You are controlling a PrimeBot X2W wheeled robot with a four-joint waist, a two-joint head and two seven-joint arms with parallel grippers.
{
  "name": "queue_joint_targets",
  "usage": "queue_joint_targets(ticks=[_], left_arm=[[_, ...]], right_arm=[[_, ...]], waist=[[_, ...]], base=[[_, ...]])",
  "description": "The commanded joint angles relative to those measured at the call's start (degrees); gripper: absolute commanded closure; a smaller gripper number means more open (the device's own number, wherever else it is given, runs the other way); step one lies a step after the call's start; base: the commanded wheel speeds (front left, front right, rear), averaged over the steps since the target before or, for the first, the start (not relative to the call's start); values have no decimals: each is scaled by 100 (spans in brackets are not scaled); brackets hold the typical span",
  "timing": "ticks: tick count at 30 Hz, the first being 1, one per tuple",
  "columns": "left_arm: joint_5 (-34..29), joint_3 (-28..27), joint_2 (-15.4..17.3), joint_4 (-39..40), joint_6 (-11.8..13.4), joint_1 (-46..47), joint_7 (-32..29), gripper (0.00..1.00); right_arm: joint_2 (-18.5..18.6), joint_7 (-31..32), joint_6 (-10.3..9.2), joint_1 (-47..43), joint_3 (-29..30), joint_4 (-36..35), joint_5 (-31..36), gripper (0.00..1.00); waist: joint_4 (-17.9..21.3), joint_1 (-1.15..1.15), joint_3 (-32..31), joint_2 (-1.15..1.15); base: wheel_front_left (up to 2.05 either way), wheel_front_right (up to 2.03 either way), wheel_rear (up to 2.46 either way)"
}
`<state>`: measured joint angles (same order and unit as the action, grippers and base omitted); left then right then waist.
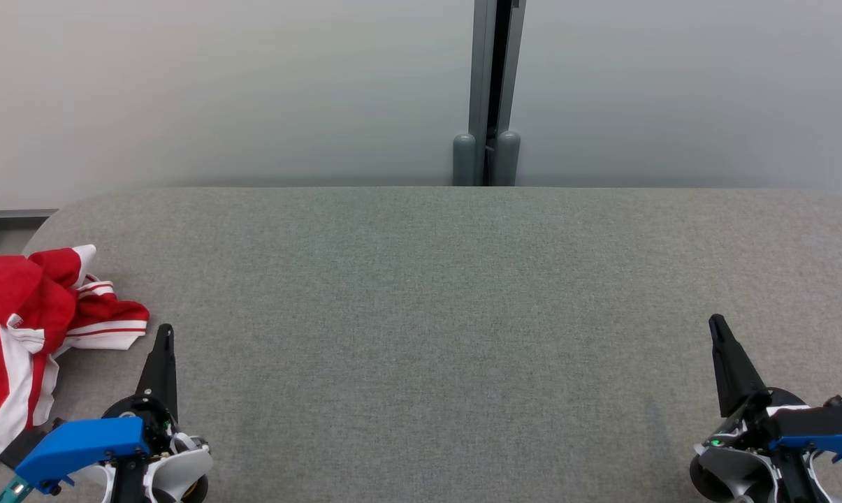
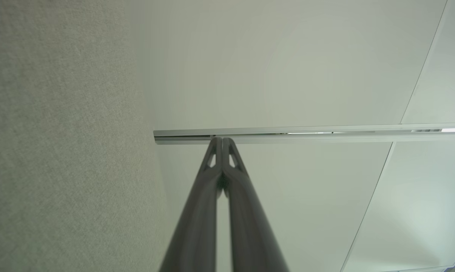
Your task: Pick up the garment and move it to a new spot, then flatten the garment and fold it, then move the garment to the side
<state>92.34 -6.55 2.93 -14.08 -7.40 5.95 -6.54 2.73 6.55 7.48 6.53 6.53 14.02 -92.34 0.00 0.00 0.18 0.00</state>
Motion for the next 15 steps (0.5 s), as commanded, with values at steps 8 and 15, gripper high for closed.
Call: queue_joint_targets(ticks=[8, 15], left_arm=[[16, -7, -10, 28, -18, 52, -18, 100], [-4, 3, -10, -108, 1, -97, 13, 0]], right_arm=[[28, 15, 2, -65, 11, -20, -16, 100], [-20, -5, -2, -30, -10, 111, 2, 0]], waist=[[0, 0, 0, 0], [0, 0, 1, 0]], base=[[0, 0, 0], [0, 0, 0]])
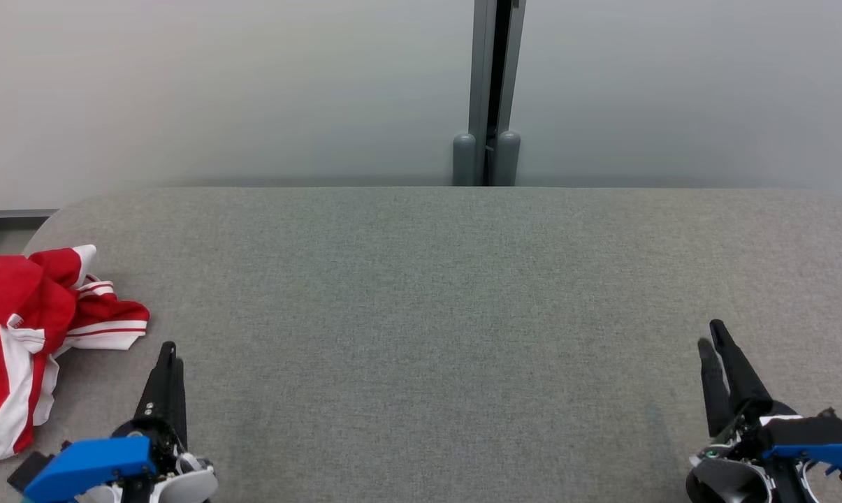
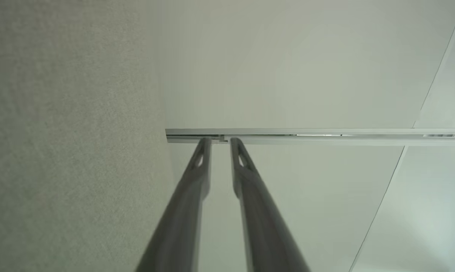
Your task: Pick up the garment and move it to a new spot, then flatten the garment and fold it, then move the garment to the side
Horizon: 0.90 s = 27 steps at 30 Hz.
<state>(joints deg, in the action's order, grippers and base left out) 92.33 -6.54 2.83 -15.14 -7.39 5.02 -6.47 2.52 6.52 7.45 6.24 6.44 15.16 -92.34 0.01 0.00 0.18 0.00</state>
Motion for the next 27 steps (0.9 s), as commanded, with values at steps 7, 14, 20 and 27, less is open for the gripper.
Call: queue_joint_targets(ticks=[7, 14, 20, 27], left_arm=[[-380, 84, 43, -59, -1, 44, 206, 0], [-1316, 123, 52, -74, -2, 106, 398, 0], [-2205, 253, 80, -79, 13, 133, 552, 0], [-2899, 312, 82, -115, 72, 125, 694, 0]], right_arm=[[99, -192, 1, 20, -112, -46, 268, 0], [198, -399, 1, 93, -202, 12, 1016, 0], [217, -553, 2, 112, -211, 8, 1758, 0], [209, -697, 2, 108, -278, 85, 2462, 0]], waist=[[9, 0, 10, 0], [28, 0, 21, 0], [33, 0, 33, 0], [36, 0, 45, 0]], base=[[0, 0, 0], [0, 0, 0], [0, 0, 0], [0, 0, 0]])
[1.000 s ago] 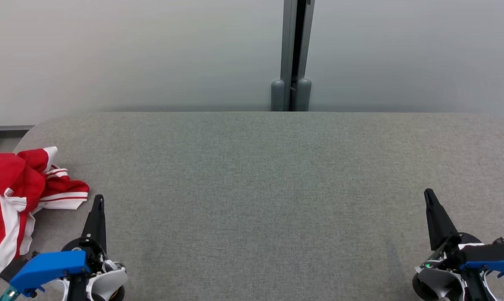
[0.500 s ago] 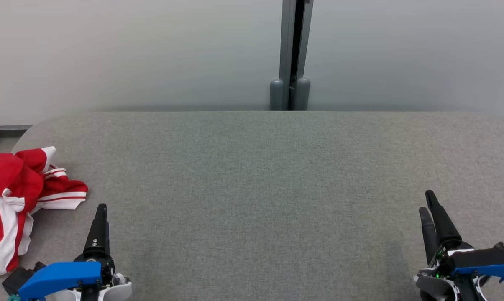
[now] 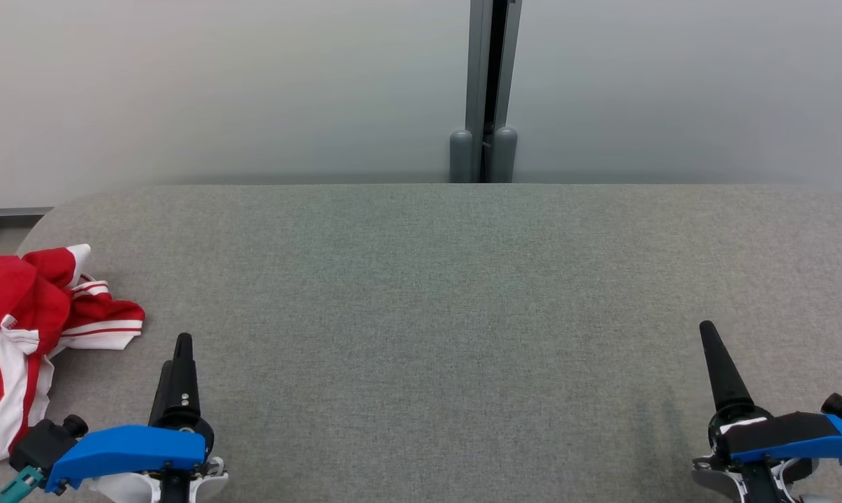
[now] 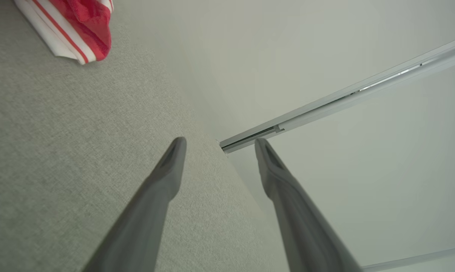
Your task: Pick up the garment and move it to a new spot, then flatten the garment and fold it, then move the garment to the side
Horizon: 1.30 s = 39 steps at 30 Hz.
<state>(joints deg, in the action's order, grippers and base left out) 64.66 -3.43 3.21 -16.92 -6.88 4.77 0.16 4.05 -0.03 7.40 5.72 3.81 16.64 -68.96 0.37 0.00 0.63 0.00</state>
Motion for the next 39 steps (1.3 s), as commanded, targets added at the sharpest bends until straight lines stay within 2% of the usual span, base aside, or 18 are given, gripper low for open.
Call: queue_joint_targets(ticks=[1, 19, 39], left_arm=[[-243, 10, 46, 48, 38, 146, 56, 0], [-1999, 373, 198, -51, 255, 115, 431, 0], [-3424, 815, 405, -220, 550, 103, 777, 0]], right_arm=[[55, -64, 8, 164, -26, -52, 225, 0], [102, -442, 9, 193, -222, 262, 1838, 0], [77, -786, 11, 200, -226, 391, 3518, 0]], waist=[[1, 0, 1, 0], [36, 0, 6, 0], [49, 0, 11, 0]], base=[[0, 0, 0], [0, 0, 0], [0, 0, 0]])
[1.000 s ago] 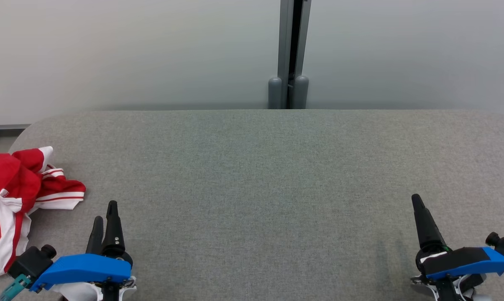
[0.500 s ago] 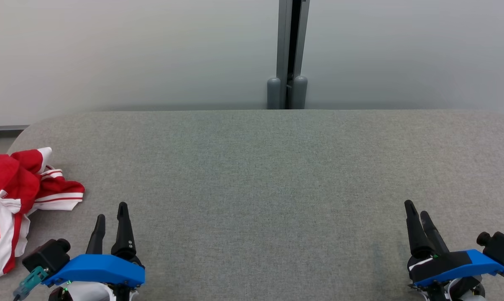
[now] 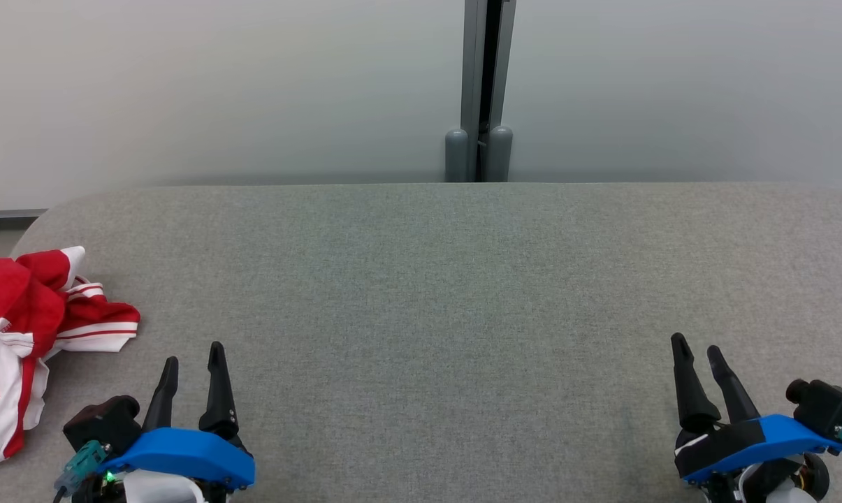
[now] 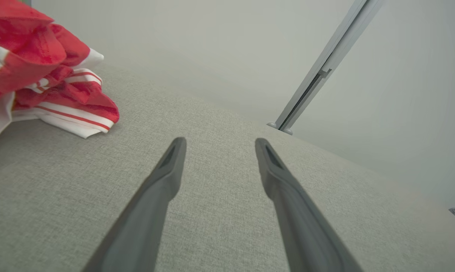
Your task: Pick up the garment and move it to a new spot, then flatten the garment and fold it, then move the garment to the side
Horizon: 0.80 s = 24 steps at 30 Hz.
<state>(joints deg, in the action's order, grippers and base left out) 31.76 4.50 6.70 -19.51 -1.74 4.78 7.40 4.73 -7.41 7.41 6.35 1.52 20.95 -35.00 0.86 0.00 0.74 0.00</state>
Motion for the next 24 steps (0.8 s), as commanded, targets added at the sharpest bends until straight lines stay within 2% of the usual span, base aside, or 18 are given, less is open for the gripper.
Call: queue_joint_targets(ticks=[1, 24], left_arm=[[-196, 47, 66, 32, 42, 101, 66, 0], [-1444, 362, 155, -185, 319, -23, 396, 0]], right_arm=[[6, -65, 10, 134, -4, -31, 196, 0], [-23, -395, 11, 82, -31, 406, 1677, 0]], waist=[[1, 0, 1, 0], [22, 0, -21, 0]], base=[[0, 0, 0], [0, 0, 0]])
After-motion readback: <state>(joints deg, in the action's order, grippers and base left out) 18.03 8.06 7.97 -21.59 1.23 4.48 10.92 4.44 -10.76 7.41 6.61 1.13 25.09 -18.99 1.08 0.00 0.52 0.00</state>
